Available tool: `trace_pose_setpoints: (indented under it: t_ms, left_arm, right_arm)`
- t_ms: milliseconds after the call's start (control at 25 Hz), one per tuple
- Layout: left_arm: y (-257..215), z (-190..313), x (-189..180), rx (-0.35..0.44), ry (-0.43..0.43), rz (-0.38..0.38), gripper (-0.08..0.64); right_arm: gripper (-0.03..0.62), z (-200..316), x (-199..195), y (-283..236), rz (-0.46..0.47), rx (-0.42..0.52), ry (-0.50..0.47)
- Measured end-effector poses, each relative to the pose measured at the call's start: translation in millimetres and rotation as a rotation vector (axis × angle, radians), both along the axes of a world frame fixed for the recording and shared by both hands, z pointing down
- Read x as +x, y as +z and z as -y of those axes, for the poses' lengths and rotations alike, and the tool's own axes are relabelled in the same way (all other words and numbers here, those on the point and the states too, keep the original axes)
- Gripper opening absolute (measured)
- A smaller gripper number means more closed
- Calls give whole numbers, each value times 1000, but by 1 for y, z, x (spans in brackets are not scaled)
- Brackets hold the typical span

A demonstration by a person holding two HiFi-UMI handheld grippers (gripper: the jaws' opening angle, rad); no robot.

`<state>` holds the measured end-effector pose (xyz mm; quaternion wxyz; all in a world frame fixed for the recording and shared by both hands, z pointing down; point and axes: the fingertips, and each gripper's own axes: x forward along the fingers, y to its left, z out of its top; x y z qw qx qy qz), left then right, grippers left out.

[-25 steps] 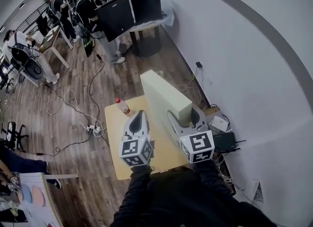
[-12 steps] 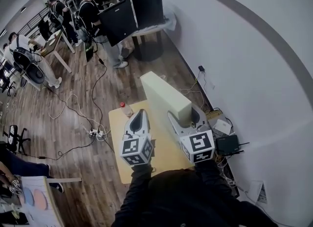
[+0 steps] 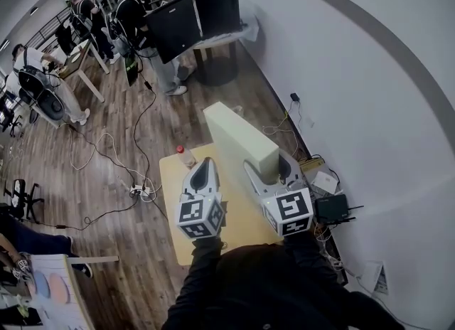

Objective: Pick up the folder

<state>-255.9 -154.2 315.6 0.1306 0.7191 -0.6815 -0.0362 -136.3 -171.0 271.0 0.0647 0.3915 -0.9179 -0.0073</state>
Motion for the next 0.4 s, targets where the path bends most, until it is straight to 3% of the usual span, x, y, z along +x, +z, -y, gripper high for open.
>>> trace_pose_setpoints:
  t_ms: [400]
  left_arm:
    - [5,2,6,-11,19,3,34]
  right_arm:
    - [284,-1,2,6,-8,-6,-2]
